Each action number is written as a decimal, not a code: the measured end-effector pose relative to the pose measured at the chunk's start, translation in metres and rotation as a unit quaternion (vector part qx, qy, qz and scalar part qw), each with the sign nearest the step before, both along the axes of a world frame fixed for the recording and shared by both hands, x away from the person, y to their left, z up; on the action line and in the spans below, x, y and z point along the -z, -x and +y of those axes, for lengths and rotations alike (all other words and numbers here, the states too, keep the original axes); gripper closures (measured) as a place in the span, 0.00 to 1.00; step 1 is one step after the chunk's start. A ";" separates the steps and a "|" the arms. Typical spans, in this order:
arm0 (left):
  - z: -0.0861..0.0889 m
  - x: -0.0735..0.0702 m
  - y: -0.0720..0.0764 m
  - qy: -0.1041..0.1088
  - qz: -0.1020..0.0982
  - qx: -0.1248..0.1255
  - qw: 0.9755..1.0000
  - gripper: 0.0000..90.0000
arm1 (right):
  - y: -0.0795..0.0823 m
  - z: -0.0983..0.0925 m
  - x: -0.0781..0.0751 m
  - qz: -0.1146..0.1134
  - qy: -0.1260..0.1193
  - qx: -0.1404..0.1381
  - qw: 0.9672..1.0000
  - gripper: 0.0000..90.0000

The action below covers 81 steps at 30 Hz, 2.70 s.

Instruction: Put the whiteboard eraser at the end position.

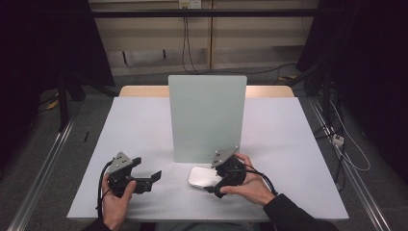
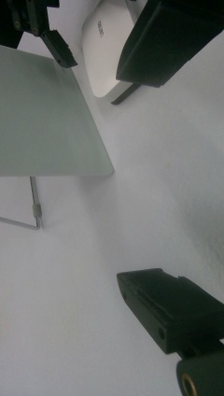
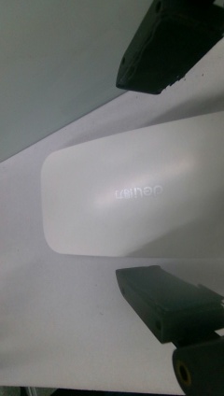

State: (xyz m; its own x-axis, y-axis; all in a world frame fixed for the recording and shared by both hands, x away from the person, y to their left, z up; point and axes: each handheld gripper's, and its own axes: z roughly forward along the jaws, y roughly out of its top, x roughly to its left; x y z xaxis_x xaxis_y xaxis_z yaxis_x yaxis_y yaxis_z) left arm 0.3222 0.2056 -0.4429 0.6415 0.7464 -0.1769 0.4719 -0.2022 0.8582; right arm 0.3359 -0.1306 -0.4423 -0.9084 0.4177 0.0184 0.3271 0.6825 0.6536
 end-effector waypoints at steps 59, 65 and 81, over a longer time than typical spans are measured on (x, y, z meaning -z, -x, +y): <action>0.003 -0.001 0.001 0.001 -0.003 -0.014 1.000 0.05 | 0.031 -0.117 -0.004 -0.068 -0.122 0.308 0.941 0.08; 0.005 -0.001 0.001 0.007 -0.001 -0.019 1.000 0.05 | 0.037 -0.133 -0.002 -0.075 -0.132 0.333 0.931 0.08; 0.006 0.000 0.001 0.000 -0.002 -0.021 1.000 0.05 | 0.048 -0.158 0.008 -0.090 -0.143 0.383 0.908 0.09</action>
